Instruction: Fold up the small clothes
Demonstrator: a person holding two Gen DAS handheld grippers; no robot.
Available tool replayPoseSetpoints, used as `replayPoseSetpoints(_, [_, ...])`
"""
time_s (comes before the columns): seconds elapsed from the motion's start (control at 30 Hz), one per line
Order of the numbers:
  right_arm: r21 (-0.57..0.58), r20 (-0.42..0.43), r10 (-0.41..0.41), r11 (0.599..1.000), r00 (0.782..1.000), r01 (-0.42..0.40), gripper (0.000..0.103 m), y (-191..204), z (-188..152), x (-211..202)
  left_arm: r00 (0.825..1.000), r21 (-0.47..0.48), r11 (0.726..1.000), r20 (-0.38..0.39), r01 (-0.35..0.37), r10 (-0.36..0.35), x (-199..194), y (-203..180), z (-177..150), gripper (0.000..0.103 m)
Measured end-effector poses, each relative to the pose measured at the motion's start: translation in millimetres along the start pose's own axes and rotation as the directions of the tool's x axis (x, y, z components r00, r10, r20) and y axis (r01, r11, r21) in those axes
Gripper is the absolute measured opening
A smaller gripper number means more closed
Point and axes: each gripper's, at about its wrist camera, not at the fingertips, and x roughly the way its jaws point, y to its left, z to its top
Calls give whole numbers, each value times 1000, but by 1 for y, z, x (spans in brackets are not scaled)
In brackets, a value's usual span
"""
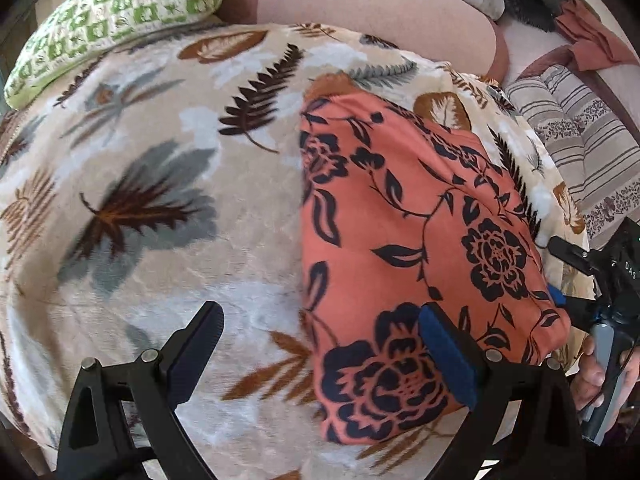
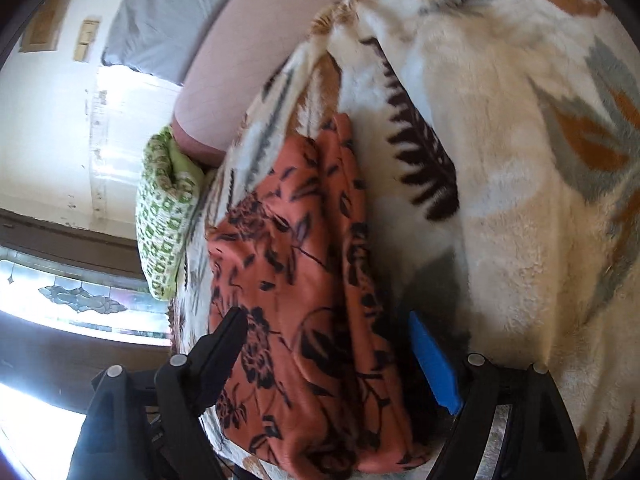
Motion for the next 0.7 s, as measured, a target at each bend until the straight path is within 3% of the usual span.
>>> replayPoseSetpoints(0.17, [18, -57, 11, 1000, 998, -10, 84, -9, 0, 11, 1000, 40, 999, -16, 6, -5, 14, -18, 2, 98])
replayPoseSetpoints(0.3, [8, -69, 28, 1000, 997, -27, 94, -5, 0, 19, 1000, 90, 996, 1, 7, -7, 15, -30, 4, 98])
replayPoseSetpoints(0.47, [-35, -111, 55, 998, 992, -60, 95, 7, -2, 28, 1000, 151, 988, 7, -11, 10, 21, -48, 8, 98])
replayPoseSetpoints(0.7, [-57, -138, 92, 993, 986, -101, 95, 12, -3, 35, 1000, 134, 991, 1, -24, 24, 30, -48, 17, 102])
